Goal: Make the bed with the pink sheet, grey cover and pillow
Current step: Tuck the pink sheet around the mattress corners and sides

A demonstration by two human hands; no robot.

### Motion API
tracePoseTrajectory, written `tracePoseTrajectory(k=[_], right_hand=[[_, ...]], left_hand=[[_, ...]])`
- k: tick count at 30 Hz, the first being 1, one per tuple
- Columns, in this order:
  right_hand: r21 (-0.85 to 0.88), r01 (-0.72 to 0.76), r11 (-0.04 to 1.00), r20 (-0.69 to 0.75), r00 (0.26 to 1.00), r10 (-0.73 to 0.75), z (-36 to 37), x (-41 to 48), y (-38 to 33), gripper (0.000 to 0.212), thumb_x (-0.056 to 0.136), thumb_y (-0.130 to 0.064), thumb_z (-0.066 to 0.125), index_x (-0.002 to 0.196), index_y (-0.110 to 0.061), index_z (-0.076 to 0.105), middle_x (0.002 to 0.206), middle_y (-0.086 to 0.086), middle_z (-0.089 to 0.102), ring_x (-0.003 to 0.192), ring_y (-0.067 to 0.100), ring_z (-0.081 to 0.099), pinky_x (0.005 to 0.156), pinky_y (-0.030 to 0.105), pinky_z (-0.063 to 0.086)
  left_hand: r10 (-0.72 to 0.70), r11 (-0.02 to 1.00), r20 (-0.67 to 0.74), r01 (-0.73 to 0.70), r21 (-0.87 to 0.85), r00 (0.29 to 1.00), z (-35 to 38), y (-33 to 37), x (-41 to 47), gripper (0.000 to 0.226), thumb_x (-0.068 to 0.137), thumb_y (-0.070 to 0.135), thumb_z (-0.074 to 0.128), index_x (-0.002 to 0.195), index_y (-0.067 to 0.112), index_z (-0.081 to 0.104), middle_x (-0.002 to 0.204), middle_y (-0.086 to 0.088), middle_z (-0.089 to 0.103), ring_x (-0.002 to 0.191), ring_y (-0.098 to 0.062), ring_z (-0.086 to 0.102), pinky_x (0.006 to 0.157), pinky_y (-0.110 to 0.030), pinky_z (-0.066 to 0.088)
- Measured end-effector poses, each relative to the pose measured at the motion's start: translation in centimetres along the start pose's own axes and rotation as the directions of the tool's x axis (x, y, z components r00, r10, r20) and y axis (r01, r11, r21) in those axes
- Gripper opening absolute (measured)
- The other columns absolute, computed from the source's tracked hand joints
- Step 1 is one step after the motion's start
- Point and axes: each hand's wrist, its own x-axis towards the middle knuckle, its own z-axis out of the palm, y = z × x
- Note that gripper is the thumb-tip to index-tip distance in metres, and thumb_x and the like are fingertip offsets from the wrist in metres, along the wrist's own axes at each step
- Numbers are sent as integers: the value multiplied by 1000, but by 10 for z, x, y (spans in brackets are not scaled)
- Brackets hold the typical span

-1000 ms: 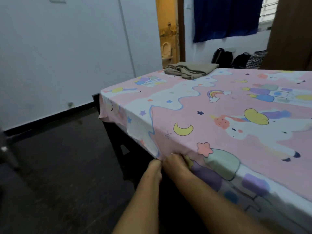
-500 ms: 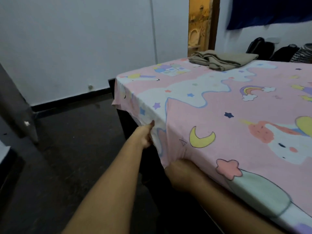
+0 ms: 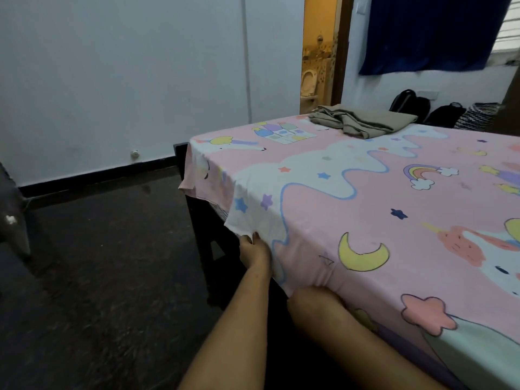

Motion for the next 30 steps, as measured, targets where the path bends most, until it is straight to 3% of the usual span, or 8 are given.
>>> tracePoseTrajectory(k=[6,9,13,16,17,22,24,30], right_hand=[[121,-186,975,-203,957,208,-58,26,-18,37,100,-15,38,134,-9,49,135,8,54,127,25,48,104,37,35],[129,-115,985,-702,690,173,-99,58,-21,38,50,-17,85,83,-11,69,63,8,68,53,23,66,52,25,45],[161,-322,933,-650,677,346,-131,115,-24,37,32,-28,85,64,-22,69,42,-6,50,31,10,44,47,16,-1],[244,-413,878,-571,670,474,-135,161,-17,62,26,-42,88,83,-21,76,48,-2,56,33,12,50,42,12,13],[301,-401,865,-553,666,501,-135,172,-13,59,20,-37,89,74,-17,74,46,-1,54,31,13,49,38,11,22],[382,-442,812,-579,570,583,-131,214,-4,11,58,-21,55,55,-12,60,38,3,52,24,16,46,29,12,27],[410,-416,812,-592,555,584,-117,232,-8,26,61,-14,34,53,-12,59,36,3,51,23,16,47,27,13,28],[458,-408,790,-504,613,609,-107,256,-16,11,50,-18,54,42,-11,56,27,3,43,18,10,40,21,15,19]], left_hand=[[-218,937,131,245,-250,967,-10,18,33,19,92,15,47,110,6,50,103,-12,57,90,-25,58,68,-29,52],[-281,858,286,373,-353,916,-14,41,80,66,86,57,30,125,7,49,127,-17,55,97,-33,60,74,-37,57],[-201,737,329,364,-570,923,-34,104,120,63,100,49,18,134,2,44,145,-13,38,124,-22,51,100,-28,38],[-214,850,424,382,-363,880,-33,114,140,38,103,34,27,88,10,52,135,-14,47,63,-11,66,49,-13,50],[-232,881,430,376,-288,873,-32,113,143,34,103,35,30,89,12,52,134,-14,49,68,-15,65,46,-14,50],[-188,964,23,189,-187,982,-11,84,181,21,92,8,51,111,1,49,120,-21,60,100,-31,60,76,-33,43],[-67,995,-10,67,-68,998,-8,69,188,22,92,8,48,113,2,47,116,-20,62,101,-37,60,73,-32,39],[19,1000,-22,-20,-15,1000,-8,61,201,21,90,5,46,111,3,50,114,-19,63,99,-39,59,70,-30,34]])
